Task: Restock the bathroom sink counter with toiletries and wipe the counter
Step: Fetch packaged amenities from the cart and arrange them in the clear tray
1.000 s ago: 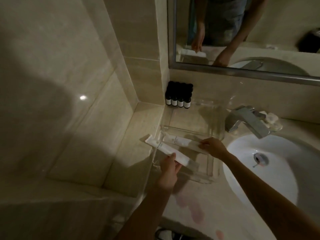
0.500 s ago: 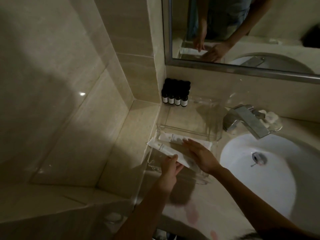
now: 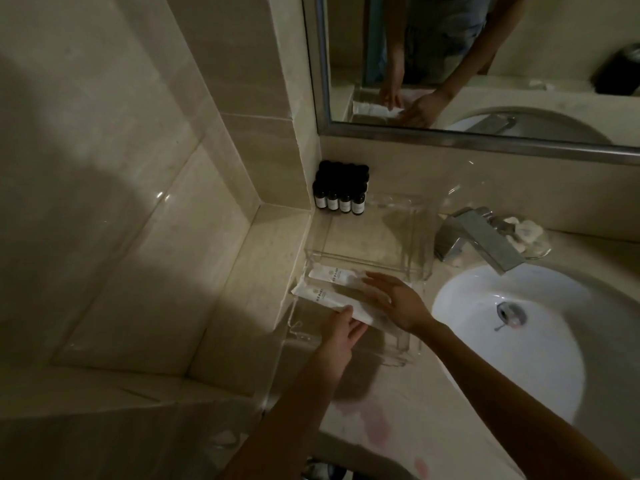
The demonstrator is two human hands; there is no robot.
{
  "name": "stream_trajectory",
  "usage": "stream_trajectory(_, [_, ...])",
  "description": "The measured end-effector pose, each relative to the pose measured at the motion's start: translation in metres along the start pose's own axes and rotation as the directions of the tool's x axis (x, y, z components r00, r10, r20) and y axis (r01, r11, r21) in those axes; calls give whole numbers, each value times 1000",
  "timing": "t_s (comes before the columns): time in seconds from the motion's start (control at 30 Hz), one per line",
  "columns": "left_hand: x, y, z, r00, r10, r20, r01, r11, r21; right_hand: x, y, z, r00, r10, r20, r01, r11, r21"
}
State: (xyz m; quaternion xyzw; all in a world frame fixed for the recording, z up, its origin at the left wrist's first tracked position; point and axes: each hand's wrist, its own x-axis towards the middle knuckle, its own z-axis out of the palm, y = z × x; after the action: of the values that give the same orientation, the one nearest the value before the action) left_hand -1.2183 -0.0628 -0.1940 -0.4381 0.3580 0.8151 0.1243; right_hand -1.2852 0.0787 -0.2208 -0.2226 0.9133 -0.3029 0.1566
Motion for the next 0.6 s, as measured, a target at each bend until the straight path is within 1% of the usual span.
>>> stream_trajectory(0.07, [3,3,6,1000,7,-2,-7,1000,-26,-10,-1,-4,991,-80,-104,79,997,-11])
stream_trajectory(0.13, [8,7,13,1000,17,3,-16,998,-68,-19,2,-8,978,-166,-124,156,984,-85])
stream_trajectory(0.2, [13,8,20,999,19,29,-16,994,-111,-22,9,-10,967,-209,-144,182,967,-180])
stream_trajectory(0.23, [14,8,23,998,15,54,-9,994,-112,-22,13,-10,963,-207,-171,172,965,-198])
stream_trajectory(0.3, [19,8,29,992,10,123,1,996,-86,-19,19,-11,953,-181,-244,140,974,-175])
stream_trajectory(0.37, [27,10,32,987,9,159,1,998,-63,-14,21,-11,949,-157,-273,117,980,-160])
stream_trajectory(0.43, [32,12,36,990,-9,143,10,1000,-3,-8,23,-8,946,-140,-291,87,979,-187])
stream_trajectory(0.53, [37,15,37,998,-20,65,13,994,107,-1,27,-1,946,-98,-309,27,974,-226])
stream_trajectory(0.6, [44,15,31,999,31,37,-39,970,241,0,28,5,943,-65,-327,-6,978,-211])
